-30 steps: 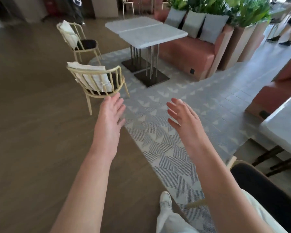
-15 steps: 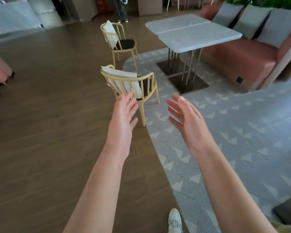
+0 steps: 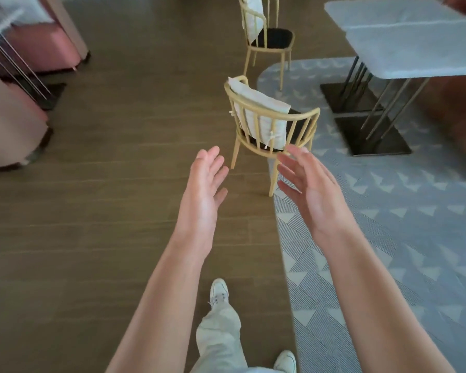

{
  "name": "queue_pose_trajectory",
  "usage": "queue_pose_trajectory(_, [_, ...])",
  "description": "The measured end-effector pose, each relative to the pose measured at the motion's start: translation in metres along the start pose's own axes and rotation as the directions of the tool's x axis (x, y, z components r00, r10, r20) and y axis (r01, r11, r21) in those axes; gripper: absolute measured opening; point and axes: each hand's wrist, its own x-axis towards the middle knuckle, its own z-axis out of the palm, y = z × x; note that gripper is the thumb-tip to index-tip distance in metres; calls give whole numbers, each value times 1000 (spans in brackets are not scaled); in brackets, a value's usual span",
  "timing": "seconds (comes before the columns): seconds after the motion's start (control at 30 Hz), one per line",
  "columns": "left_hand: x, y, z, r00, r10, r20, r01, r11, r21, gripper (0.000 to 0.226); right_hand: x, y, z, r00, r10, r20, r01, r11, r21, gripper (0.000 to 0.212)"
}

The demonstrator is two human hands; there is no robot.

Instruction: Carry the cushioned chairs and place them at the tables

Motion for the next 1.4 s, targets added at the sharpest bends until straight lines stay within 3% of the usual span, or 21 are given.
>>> queue_pose_trajectory(0.37, [168,68,-64,994,56,95,-57,998,10,56,138,-37,121,996,-79,-31,79,996,31,23])
queue_pose_trajectory(0.5, [215,94,-79,988,86,125,-87,996,5,62,174,-55,142,993,-104,-51,106,994,38,46])
queue_pose_trajectory(0.63, [260,111,-85,984,104,148,-106,994,3,68,211,-66,158,991,-105,-77,109,993,49,49])
queue_pose_trajectory(0.83, [336,114,-79,984,70,165,-78,996,41,56,279,-68,176,991,-108,-82,110,994,26,31])
queue_pose_trajectory(1.0, [419,123,-75,983,60,171,-71,996,60,56,365,-76,197,992,-82,-95,88,995,55,44])
queue_pose_trajectory(1.4, [607,176,-73,986,151,76,-155,987,42,70,562,-116,267,991,-129,-45,131,990,41,48])
